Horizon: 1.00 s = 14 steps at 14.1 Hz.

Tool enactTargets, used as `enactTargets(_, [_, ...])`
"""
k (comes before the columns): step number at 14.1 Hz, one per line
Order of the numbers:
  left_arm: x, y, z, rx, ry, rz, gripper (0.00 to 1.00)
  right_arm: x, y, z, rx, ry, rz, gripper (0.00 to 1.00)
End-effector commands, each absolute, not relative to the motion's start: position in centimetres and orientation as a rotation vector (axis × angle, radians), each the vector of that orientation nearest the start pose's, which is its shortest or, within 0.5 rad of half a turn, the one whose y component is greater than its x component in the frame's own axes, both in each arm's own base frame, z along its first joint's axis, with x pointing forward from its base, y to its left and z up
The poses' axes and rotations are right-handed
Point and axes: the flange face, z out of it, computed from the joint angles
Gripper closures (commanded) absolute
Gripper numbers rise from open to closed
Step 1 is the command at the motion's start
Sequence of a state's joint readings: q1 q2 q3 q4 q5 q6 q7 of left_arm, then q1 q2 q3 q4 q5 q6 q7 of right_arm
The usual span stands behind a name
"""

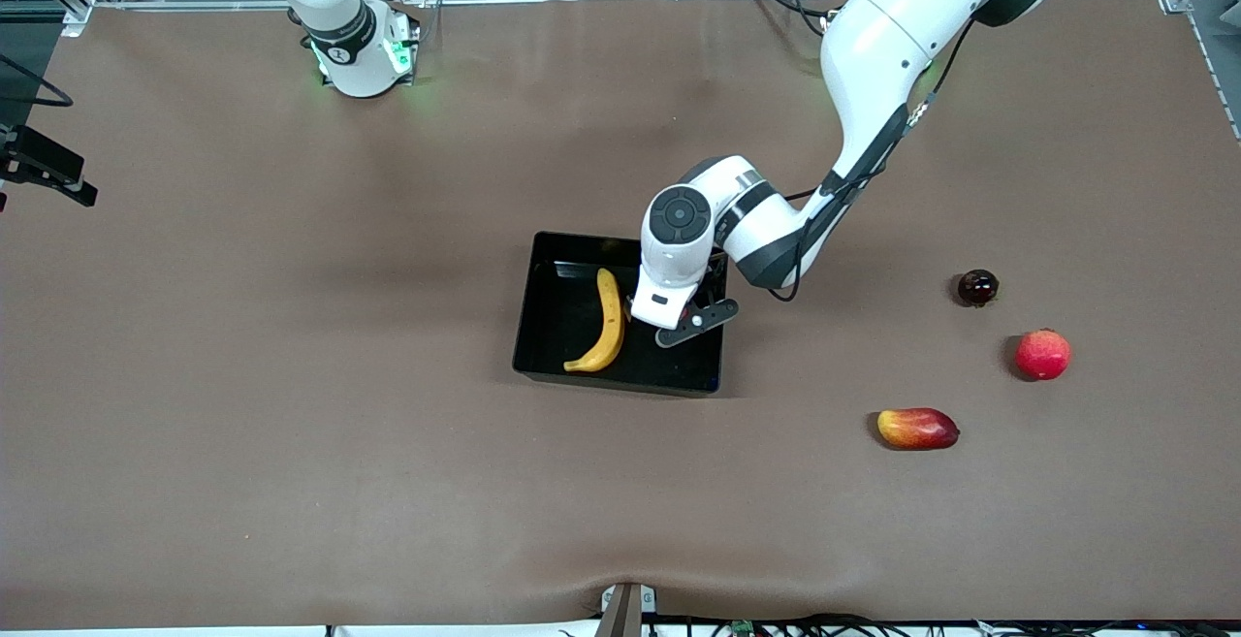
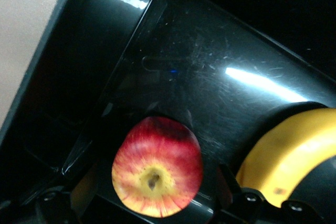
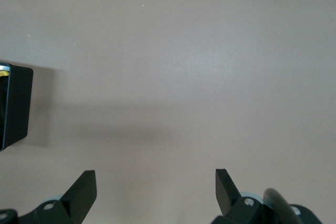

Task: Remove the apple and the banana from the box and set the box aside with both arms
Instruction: 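Grasp the red-yellow apple in the tray with the left gripper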

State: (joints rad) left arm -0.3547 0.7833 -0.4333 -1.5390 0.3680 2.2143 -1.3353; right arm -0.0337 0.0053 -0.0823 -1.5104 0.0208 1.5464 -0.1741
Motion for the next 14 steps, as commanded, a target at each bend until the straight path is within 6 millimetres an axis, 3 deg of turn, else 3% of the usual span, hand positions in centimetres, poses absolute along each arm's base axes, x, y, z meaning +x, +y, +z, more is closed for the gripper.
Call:
enactTargets(1, [54.0,-45.6,21.7,-3.046,-0.694,-0.010,0.23,55.0,-6.0,65.1,-3.122,-0.098,-0.052,0.00])
enactTargets(2, [54.1,-45.5,21.8,-3.047,-0.692,-0.013,0.67,55.0,-6.0,65.1,-3.122,-0.098,-0.052,0.00])
enactTargets(3, [54.1,-45.7,22.0,-3.050,-0.692,-0.017,0.99,55.0,-5.9,65.1,-3.122,-0.100,-0.052,0.00])
enactTargets(5, [54.5,-45.6,23.2,-3.055,-0.694,-0.039,1.00,55.0,-5.8,65.1,-3.122,-0.102,-0.052,0.00])
enactTargets(7, [55.1,-45.4,26.1,-3.075,-0.696,-0.093,1.00,55.0,-5.9,65.2,-3.122,-0.100,-0.055,0.00])
enactTargets(10, [56.3,-43.7,34.8,-3.101,-0.688,-0.224,1.00,55.1,-5.9,65.1,-3.122,-0.100,-0.052,0.00])
enactTargets(14, [59.3,-35.3,43.3,-3.087,-0.465,-0.245,1.00,55.0,-5.8,65.2,-3.122,-0.102,-0.055,0.00])
